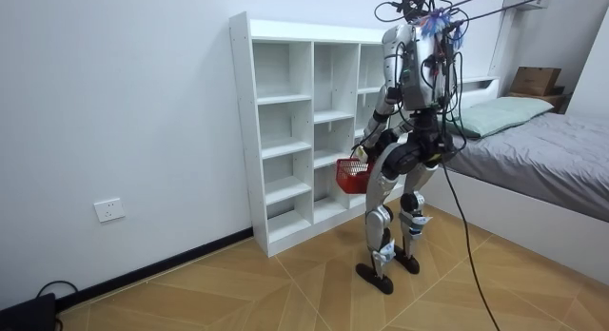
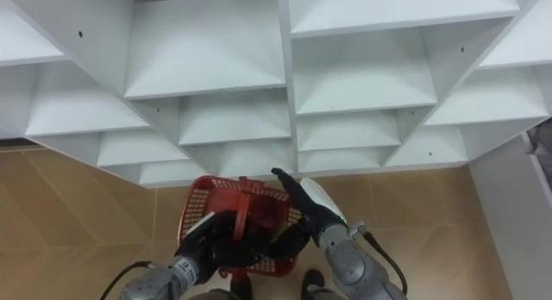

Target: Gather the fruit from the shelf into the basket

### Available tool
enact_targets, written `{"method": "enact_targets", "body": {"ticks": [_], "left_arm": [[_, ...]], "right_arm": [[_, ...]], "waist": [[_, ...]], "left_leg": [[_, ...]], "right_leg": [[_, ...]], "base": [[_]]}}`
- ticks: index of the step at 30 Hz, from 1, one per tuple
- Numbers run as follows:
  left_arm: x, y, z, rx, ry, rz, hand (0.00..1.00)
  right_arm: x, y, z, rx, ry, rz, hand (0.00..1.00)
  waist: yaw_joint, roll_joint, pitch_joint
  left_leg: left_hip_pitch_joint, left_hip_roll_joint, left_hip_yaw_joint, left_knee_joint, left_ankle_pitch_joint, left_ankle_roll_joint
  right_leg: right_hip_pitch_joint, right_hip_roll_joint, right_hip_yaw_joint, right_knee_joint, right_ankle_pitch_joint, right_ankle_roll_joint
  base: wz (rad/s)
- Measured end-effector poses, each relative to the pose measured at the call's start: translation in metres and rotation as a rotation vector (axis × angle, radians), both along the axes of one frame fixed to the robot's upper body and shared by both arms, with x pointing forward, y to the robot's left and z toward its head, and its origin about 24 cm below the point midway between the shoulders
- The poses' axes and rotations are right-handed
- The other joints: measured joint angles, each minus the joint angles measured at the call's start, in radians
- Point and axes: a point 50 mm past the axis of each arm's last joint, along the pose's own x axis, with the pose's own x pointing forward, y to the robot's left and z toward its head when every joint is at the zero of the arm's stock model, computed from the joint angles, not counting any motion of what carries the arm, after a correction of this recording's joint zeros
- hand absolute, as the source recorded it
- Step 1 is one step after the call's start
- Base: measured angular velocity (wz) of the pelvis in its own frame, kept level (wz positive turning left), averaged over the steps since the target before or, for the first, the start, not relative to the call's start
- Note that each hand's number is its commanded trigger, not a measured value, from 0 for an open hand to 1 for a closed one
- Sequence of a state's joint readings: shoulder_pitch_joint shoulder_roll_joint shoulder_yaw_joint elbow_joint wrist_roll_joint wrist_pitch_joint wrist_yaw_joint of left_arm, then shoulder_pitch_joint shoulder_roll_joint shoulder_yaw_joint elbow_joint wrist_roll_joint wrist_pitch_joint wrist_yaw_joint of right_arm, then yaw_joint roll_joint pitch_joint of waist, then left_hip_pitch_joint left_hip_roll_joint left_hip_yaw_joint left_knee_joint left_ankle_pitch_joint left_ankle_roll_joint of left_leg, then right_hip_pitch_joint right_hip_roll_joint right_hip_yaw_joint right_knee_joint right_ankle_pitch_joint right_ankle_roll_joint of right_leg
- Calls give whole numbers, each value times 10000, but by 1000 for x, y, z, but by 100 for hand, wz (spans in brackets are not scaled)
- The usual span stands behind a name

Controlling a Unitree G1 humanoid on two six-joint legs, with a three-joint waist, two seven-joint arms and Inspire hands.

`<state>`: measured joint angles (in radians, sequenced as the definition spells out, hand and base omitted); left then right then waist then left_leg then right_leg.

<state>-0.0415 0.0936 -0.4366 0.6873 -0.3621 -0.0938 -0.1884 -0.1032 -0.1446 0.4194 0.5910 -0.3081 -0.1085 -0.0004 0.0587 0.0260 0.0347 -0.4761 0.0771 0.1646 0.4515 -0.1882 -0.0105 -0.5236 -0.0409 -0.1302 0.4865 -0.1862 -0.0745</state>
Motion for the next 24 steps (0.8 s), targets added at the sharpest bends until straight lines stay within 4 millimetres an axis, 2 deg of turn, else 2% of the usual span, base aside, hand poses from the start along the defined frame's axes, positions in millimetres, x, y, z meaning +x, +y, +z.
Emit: {"method": "enact_targets", "body": {"ticks": [24], "left_arm": [[2, 5, 1, -23, -26, 292, 100]], "right_arm": [[0, -1, 0, -123, -3, 75, 0]], "waist": [[-3, -51, -29]], "left_leg": [[-15, -6, -4, 132, -1, 1]], "right_leg": [[25, 24, 16, 15, 40, -9]], "base": [[0]]}}
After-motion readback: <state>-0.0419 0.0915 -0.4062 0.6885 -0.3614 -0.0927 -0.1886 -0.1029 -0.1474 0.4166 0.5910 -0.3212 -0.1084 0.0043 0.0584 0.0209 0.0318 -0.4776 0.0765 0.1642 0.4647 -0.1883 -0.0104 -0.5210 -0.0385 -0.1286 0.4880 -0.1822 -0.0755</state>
